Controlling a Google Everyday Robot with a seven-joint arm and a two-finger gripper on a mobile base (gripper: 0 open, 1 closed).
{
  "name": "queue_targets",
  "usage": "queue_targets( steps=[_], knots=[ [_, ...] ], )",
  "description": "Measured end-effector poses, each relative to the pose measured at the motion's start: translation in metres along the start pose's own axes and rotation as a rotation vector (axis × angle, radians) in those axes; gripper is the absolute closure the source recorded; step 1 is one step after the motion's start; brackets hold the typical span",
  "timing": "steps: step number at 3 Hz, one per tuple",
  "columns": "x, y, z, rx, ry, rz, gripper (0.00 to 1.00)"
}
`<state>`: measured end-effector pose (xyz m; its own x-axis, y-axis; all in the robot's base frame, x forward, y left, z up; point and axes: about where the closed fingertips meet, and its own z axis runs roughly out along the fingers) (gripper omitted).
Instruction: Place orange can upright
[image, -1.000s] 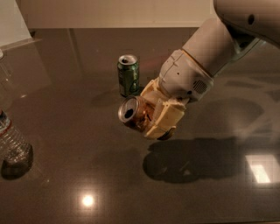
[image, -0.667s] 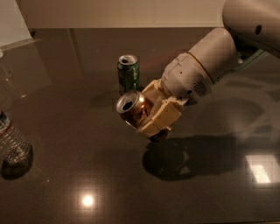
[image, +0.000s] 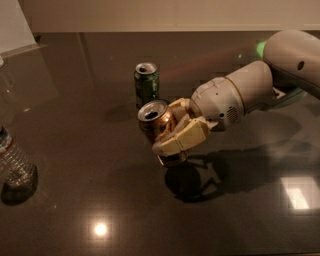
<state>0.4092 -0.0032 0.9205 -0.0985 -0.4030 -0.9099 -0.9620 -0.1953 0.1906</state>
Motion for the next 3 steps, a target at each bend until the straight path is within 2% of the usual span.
queue_targets(
  steps=[1, 3],
  knots=[
    [0.007, -0.004, -0.003, -0.012, -0.099, -0.018, 1.0],
    [0.019, -0.009, -0.011, -0.008, -0.23, -0.062, 1.0]
  ],
)
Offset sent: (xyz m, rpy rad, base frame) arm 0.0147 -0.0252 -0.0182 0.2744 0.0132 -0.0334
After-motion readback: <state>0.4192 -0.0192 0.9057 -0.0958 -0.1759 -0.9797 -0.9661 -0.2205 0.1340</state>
